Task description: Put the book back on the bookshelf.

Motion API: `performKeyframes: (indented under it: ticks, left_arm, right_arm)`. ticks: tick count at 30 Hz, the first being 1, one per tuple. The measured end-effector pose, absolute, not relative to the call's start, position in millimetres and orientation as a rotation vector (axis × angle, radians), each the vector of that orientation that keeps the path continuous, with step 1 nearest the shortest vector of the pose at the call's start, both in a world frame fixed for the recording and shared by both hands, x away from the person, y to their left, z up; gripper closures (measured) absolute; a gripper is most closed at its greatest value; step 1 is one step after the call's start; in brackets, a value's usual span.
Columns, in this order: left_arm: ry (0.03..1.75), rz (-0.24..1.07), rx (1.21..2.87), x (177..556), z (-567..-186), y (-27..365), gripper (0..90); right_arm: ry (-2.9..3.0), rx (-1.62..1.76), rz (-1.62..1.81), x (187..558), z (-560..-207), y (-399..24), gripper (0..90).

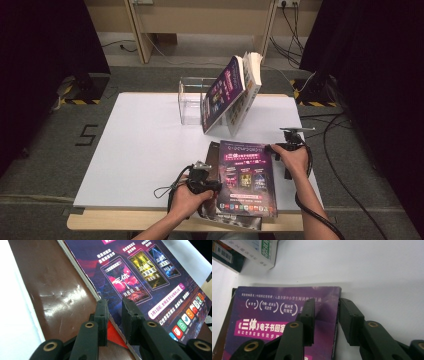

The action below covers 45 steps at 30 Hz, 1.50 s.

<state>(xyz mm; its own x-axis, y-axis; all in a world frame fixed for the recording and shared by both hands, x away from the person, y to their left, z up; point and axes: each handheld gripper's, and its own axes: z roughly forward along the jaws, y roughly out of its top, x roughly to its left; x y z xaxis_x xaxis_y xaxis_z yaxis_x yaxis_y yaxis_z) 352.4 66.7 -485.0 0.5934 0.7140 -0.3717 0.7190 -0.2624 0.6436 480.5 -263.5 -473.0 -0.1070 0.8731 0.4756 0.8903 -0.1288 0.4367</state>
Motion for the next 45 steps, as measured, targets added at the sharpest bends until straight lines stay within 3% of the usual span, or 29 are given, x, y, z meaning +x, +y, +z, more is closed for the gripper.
performKeyframes:
  ticks: [11, 33, 45]
  left_arm:
    - [1.134, -0.008, 2.010, 353, -485, 67, 74.7]
    - [1.136, -0.013, 2.012, 353, -484, 69, 74.4]
    - [1.127, -0.004, 2.023, 352, -484, 70, 74.3]
  right_arm:
    - [-2.010, -2.121, -1.056, 478, -470, -265, 74.8]
    - [-2.057, -2.028, -1.101, 474, -455, -255, 73.2]
    - [-2.006, -2.005, -1.129, 473, -453, -255, 84.8]
